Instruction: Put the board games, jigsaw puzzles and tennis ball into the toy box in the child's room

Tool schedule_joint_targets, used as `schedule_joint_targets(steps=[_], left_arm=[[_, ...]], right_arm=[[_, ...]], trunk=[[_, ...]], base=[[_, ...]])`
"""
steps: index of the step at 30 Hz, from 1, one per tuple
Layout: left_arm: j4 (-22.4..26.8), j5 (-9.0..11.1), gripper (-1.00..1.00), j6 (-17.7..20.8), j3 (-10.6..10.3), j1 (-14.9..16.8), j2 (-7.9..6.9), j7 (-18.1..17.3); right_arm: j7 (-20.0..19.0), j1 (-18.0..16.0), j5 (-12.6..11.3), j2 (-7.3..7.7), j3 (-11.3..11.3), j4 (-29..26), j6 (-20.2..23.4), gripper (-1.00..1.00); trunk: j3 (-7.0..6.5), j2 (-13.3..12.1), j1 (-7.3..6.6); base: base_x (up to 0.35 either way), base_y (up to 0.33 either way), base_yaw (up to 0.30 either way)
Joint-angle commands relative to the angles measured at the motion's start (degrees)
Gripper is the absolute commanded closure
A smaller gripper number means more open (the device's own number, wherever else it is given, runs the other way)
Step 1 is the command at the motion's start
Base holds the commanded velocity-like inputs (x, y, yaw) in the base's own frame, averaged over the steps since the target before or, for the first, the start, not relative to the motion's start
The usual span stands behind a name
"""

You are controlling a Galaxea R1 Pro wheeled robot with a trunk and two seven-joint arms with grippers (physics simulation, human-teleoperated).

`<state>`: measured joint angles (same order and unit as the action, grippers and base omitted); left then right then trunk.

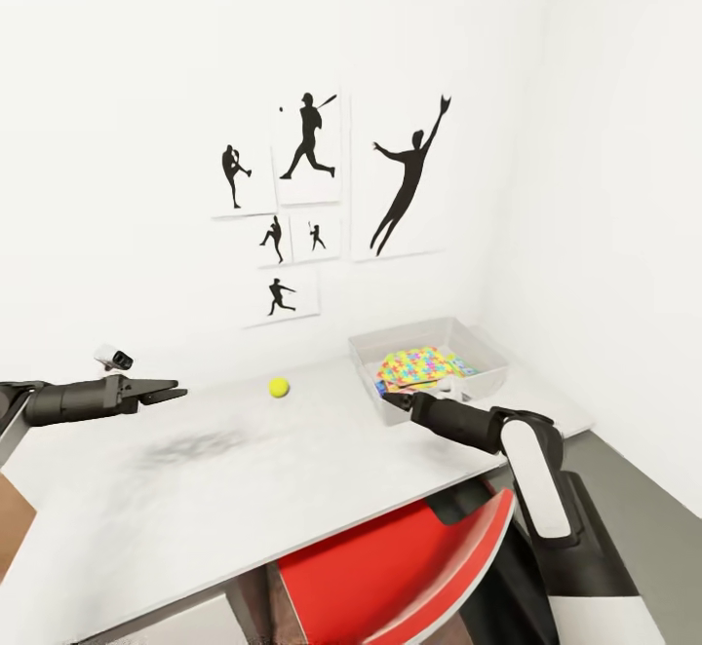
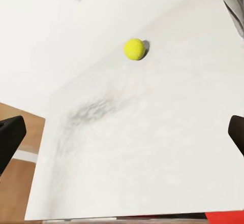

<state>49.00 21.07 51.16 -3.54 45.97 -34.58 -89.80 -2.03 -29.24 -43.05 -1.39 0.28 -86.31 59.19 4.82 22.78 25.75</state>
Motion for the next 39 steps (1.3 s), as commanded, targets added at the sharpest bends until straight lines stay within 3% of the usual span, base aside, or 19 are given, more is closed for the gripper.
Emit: schedule_joint_targets(steps=[1, 12, 39], left_arm=[[-0.04, 0.19, -1.00, 0.61, -0.24, 0.09, -0.08, -0.20], [-0.05, 0.20, -1.00, 0.60, -0.22, 0.09, -0.14, -0.20], [-0.68, 0.19, -1.00, 0.22, -0.15, 0.09, -0.21, -0.20]], right_arm=[[-0.20, -0.07, 0.30, -0.11, -0.05, -0.03, 0.24, -1.00], [-0.17, -0.19, 0.64, -1.04, -0.02, 0.07, 0.15, -1.00], [-0.17, -0.20, 0.86, -1.07, -0.01, 0.54, 0.22, -1.00]], trunk=[[0.21, 0.14, 0.04], [1.01, 0.14, 0.04], [3.00, 0.14, 0.04]], base=[[-0.002, 0.007, 0.170], [-0.001, 0.002, 0.177], [0.075, 0.054, 0.181]])
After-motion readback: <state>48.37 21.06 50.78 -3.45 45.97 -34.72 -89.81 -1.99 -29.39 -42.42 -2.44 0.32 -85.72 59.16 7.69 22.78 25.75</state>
